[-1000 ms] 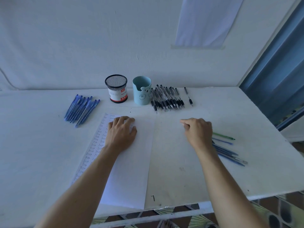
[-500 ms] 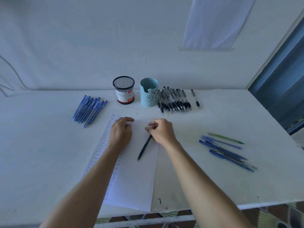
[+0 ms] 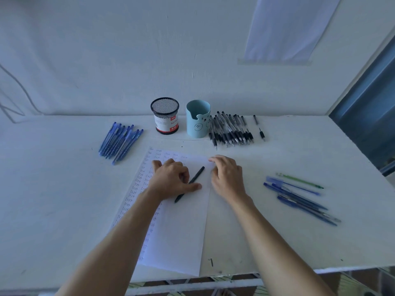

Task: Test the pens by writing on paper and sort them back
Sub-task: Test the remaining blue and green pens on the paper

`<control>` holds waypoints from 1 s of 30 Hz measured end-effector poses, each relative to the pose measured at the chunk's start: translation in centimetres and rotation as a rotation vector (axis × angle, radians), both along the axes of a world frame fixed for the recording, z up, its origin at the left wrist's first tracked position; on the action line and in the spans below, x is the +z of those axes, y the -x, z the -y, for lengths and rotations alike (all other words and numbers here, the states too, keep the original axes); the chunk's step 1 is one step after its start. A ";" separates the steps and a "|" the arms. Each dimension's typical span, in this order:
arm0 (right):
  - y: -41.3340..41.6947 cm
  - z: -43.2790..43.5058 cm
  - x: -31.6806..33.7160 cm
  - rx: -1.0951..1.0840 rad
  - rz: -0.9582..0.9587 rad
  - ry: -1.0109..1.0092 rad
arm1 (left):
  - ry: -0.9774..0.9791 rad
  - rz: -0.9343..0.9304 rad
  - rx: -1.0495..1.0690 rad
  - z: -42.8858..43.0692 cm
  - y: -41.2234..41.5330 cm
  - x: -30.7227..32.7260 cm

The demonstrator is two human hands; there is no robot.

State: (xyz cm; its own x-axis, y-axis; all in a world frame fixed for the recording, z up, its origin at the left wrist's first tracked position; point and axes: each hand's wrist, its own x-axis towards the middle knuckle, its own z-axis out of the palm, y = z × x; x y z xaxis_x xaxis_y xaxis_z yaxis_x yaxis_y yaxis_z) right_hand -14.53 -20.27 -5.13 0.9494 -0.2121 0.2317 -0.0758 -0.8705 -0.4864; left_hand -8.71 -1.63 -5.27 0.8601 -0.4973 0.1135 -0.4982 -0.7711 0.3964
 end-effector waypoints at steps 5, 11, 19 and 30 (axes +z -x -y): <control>0.5 0.0 -0.5 0.042 -0.069 0.103 | 0.223 -0.069 0.062 0.0 -0.5 -0.4; 0.5 0.2 -0.8 0.091 -0.134 0.157 | 0.107 -0.049 0.077 0.2 -0.4 -0.3; 0.5 0.6 -0.9 0.093 -0.142 0.133 | -0.133 -0.132 0.269 2.8 -0.8 1.7; 0.4 0.3 -0.7 0.105 -0.150 0.132 | 0.719 -0.379 0.478 1.4 -0.8 3.4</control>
